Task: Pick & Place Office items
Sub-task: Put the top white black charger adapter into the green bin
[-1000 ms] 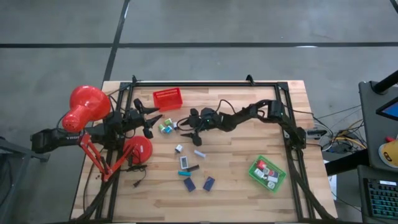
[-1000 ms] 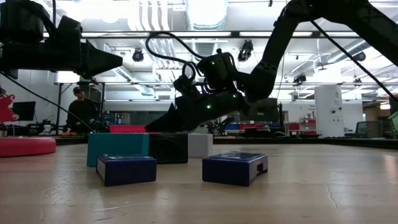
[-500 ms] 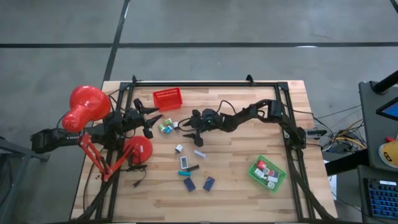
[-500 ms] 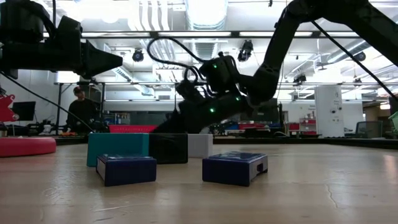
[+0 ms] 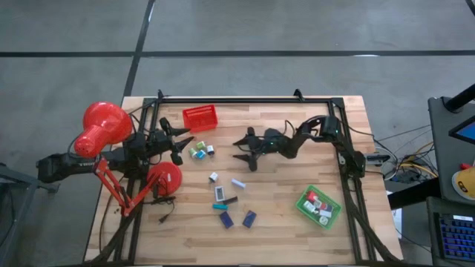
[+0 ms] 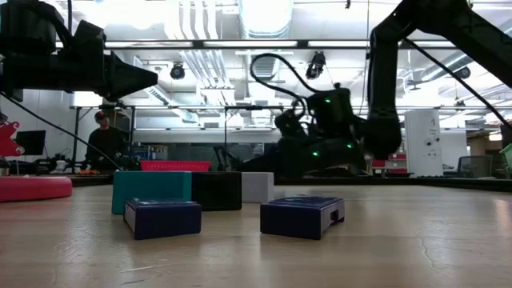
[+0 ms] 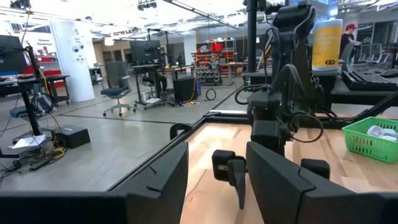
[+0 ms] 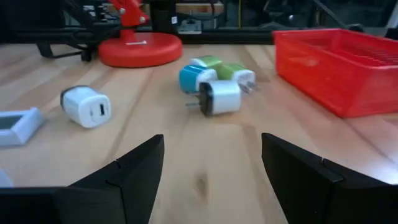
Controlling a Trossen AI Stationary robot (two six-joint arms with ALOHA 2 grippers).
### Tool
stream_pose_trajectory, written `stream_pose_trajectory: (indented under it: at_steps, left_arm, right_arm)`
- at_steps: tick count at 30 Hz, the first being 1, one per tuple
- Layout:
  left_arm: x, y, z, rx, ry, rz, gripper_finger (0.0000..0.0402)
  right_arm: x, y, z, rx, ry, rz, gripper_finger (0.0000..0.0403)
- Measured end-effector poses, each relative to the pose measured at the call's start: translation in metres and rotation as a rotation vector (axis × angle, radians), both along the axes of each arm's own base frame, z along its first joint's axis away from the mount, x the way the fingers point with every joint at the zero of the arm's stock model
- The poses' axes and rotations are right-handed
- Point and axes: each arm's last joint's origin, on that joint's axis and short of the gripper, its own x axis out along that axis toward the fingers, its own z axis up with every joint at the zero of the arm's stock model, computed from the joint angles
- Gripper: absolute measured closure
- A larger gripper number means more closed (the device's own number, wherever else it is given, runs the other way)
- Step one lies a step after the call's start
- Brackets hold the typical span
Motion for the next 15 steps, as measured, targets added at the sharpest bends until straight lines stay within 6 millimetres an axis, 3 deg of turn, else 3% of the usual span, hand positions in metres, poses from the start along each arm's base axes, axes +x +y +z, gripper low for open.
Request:
stream_pose_trajectory:
  at_steps: [15]
  left_arm:
    - [0.0, -0.0001, 0.0, 0.0, 0.0, -0.001, 0.0234]
  right_arm:
    - [-0.0054, 0.0021, -0.0016, -0.005, -0.005, 0.0, 0.0142]
